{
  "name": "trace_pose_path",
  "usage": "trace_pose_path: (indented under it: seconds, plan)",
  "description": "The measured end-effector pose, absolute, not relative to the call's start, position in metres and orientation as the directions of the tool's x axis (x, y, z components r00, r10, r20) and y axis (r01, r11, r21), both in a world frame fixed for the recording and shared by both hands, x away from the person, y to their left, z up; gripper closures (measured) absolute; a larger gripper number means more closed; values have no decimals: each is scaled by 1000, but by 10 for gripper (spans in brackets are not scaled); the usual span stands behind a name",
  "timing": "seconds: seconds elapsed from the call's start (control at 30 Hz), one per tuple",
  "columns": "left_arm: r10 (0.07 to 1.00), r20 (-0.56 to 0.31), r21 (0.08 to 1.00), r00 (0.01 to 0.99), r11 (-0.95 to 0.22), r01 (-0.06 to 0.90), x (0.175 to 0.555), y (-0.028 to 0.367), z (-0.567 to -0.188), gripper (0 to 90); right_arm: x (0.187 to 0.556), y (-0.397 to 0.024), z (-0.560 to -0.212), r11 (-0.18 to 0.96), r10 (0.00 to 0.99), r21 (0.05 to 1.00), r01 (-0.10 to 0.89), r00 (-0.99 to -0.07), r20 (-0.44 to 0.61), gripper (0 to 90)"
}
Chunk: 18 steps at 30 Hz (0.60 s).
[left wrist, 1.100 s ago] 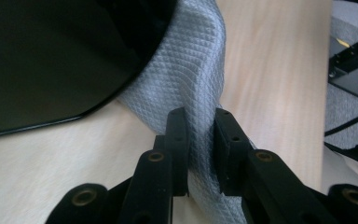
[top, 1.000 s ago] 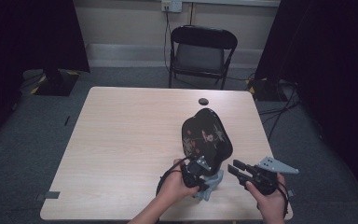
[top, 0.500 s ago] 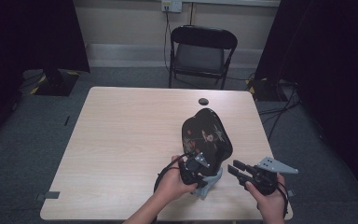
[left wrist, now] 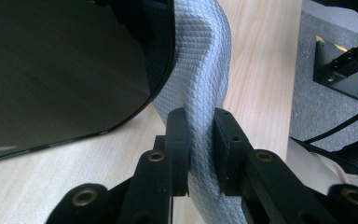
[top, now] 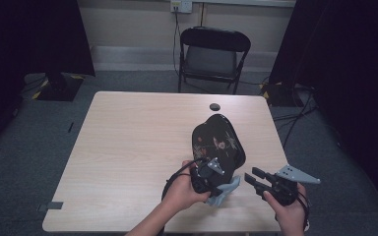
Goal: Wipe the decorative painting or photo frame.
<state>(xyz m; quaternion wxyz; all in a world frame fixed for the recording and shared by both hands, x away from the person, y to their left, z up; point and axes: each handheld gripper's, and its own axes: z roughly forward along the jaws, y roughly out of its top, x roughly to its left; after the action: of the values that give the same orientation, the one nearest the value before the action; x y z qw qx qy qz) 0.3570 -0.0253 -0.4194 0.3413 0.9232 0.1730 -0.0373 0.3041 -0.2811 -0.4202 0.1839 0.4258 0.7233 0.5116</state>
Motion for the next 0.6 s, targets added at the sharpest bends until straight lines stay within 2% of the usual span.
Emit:
trace_pose_path:
  seconds: [0.33,0.6]
  plan:
    - [278,-174,633,945,-704,323,355,-26,-399,778,306,-289,-423,133,823,894,428,-551,141,473]
    - [260,-159,654,952,-695,299,353,-29,-377,778,306,-291,-426,139,828,891,432,-545,135,464]
